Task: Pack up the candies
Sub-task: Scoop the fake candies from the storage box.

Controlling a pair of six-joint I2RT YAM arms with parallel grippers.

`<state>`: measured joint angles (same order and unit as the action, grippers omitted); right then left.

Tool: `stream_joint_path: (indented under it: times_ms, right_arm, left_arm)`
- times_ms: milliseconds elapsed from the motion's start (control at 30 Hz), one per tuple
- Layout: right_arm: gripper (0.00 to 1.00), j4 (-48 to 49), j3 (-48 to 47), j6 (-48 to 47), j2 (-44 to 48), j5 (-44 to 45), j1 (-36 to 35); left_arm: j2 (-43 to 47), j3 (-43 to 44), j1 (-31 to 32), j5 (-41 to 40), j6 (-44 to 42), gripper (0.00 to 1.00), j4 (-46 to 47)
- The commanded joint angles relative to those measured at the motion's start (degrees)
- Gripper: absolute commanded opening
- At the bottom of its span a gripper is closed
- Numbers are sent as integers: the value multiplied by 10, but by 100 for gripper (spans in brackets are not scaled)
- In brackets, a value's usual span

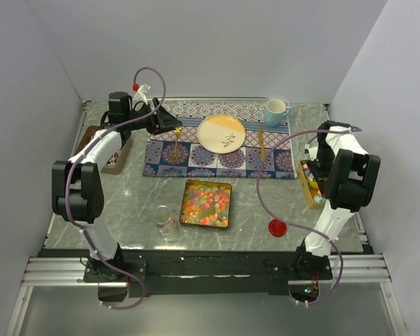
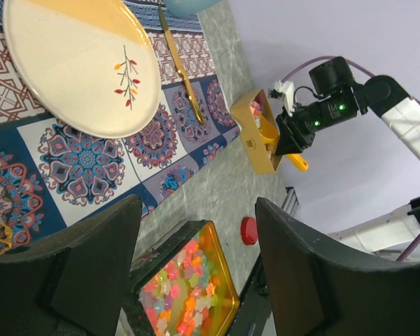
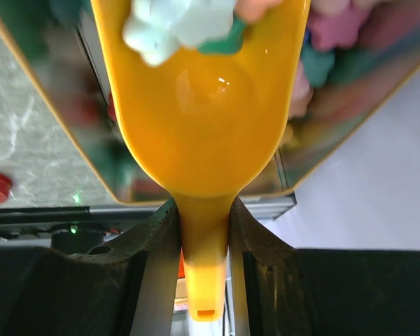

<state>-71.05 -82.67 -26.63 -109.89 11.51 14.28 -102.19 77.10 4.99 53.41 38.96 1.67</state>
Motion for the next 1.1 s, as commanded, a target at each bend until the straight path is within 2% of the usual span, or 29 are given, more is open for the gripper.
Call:
stream_joint_path:
  times_ms: [0, 200, 267, 400, 600, 800, 1067]
  right_arm:
    - [0, 31, -33, 3, -32, -20, 4]
    - [0, 44, -80, -9, -69, -43, 6]
    - [0, 58, -58, -17, -58, -51, 7]
    - [0, 152, 43, -25, -10, -78, 7]
    - [0, 251, 123, -10, 39, -134, 7]
    - [0, 279, 154, -4, 56, -169, 21]
    - [0, 335, 230, -30, 95, -231, 73]
  left_arm:
    - [38, 2, -2, -14, -58, 72, -44]
    - [25, 19, 0, -22, -89, 72, -75]
    - [22, 21, 1, -25, -100, 72, -79]
    - [23, 23, 1, -30, -115, 72, -96]
    - [30, 24, 1, -38, -140, 72, -126]
    - [28, 24, 1, -37, -148, 71, -135]
    - [20, 16, 1, -37, -160, 71, -143]
